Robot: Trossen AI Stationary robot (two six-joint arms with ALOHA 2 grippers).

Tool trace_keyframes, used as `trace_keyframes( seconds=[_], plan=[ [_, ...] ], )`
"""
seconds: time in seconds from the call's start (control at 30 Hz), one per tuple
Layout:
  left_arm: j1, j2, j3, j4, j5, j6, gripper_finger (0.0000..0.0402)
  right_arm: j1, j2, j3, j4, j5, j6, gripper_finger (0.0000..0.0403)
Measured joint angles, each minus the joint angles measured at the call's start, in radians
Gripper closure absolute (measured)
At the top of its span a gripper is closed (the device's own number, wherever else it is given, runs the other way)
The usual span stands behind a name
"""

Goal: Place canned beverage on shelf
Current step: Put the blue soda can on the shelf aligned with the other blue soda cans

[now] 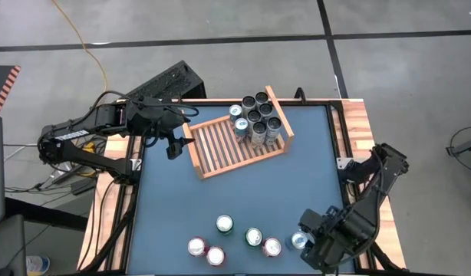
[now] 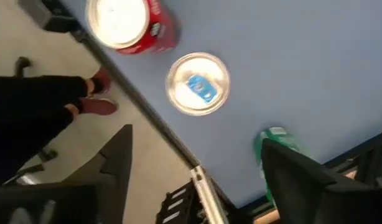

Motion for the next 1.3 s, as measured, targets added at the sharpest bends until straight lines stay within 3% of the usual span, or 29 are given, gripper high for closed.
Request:
trace_keyframes(
  seconds=[0.27, 0.47, 0.8, 1.3],
  plan=[
    [0.0, 0.0, 0.0, 0.0, 0.0, -0.001, 0.0085, -0.058, 0.0, -0.067, 0.056, -0.009, -0.008, 0.0087],
    [0.0, 0.0, 0.0, 0.0, 0.0, -0.01, 0.0085, -0.075, 0.001, -0.173, 0.132, -0.02, -0.019, 0.0086],
    [0.0, 0.0, 0.0, 0.0, 0.0, -0.025, 0.0085, -0.08, 0.0, -0.238, 0.243, -0.021, -0.027, 0.0085],
    [0.0, 0.0, 0.0, 0.001, 0.0, -0.029, 0.0085, -0.088, 0.0, -0.309, 0.254, -0.05, -0.026, 0.0097]
  ],
)
